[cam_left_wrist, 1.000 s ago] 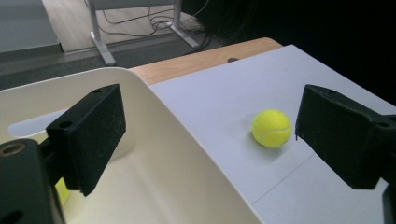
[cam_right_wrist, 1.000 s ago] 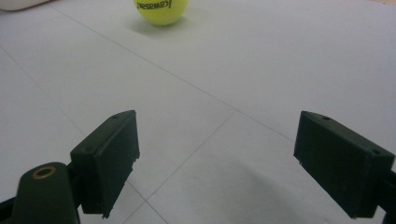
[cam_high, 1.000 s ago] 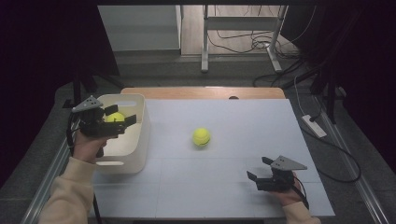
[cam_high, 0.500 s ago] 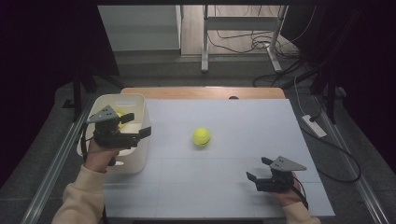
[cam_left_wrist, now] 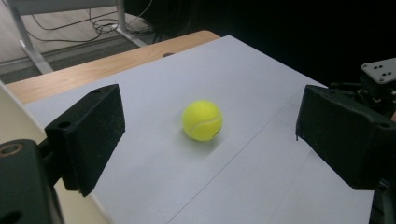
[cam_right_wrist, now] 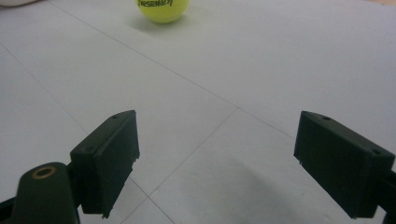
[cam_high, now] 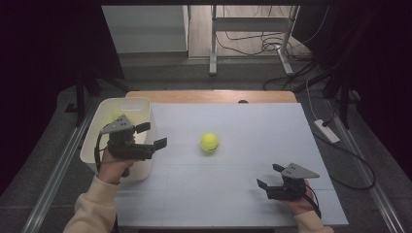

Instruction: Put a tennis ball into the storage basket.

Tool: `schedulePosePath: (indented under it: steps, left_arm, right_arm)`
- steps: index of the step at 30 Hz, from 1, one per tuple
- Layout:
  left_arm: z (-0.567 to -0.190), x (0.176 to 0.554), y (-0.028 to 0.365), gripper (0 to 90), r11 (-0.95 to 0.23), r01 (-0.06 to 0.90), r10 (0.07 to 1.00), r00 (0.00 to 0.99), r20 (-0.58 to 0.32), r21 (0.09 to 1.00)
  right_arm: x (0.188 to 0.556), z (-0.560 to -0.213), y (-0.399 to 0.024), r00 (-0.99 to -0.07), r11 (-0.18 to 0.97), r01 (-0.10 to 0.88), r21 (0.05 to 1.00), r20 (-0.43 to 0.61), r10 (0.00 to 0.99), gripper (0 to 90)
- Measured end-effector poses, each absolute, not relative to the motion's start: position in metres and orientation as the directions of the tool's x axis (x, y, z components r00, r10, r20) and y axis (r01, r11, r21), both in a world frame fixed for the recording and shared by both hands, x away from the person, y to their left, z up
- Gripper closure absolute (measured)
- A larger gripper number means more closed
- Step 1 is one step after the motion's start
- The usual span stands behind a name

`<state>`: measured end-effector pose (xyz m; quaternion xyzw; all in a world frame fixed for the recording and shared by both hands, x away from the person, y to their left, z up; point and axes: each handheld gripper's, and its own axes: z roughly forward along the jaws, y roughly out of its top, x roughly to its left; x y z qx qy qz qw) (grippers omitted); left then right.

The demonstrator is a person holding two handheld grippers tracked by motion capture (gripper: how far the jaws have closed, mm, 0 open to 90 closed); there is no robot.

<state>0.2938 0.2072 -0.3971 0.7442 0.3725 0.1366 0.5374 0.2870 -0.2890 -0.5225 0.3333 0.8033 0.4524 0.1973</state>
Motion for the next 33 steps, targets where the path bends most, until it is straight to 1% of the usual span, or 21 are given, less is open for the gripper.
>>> schedulePosePath:
  steps: [25,33]
  left_arm:
    - [-0.397,0.302,0.164,9.1,-0.226,0.39,0.651,0.742,-0.159,0.893]
    - [-0.398,0.309,0.149,9.1,-0.251,0.392,0.633,0.758,-0.155,0.885]
  right_arm:
    - [0.288,-0.522,-0.29,-0.697,0.371,0.352,0.859,-0.024,0.717,14.1]
    - [0.288,-0.52,-0.289,-0.697,0.352,0.354,0.866,-0.006,0.718,14.1]
